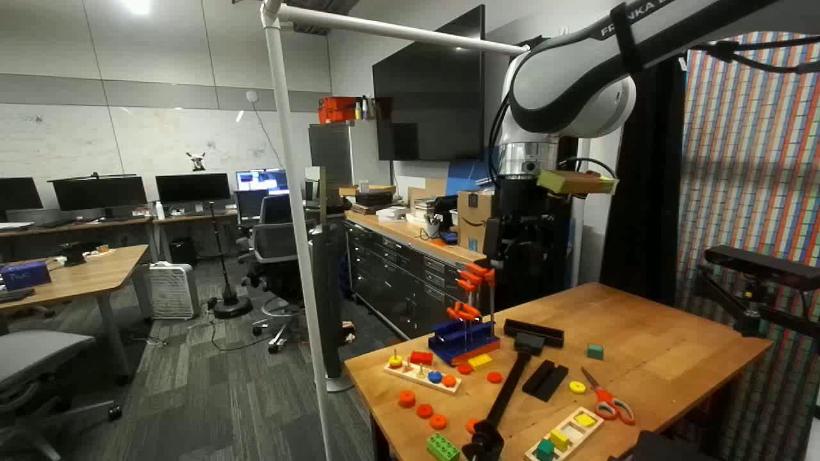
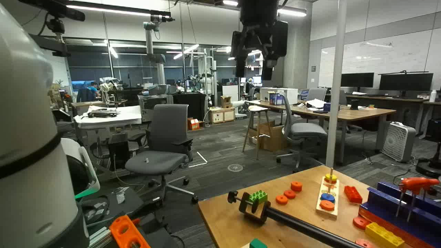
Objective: Pick up the yellow object from the wooden object and put it on the table
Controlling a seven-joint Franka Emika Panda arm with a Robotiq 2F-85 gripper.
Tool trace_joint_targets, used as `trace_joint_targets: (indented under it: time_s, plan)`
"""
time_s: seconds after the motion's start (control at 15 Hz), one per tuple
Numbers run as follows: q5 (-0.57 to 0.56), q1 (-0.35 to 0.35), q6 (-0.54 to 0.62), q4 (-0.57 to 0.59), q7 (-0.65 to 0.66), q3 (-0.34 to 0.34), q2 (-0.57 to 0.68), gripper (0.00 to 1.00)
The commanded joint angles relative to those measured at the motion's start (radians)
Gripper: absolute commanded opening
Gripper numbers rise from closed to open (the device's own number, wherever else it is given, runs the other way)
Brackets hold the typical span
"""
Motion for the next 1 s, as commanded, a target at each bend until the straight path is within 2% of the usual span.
trace_joint_targets:
  time_s: [0.0,0.47,0.67,0.93]
  plan:
    - [0.004,-0.009,-0.002,0.006,-0.004,0.008,0.000,1.00]
    - [-0.017,-0.013,0.020,0.010,-0.014,0.008,0.023,1.00]
    - [-0.054,-0.011,0.053,0.018,-0.053,0.003,0.115,1.00]
    - [-0.128,-0.008,0.201,0.054,-0.113,0.001,0.303,1.00]
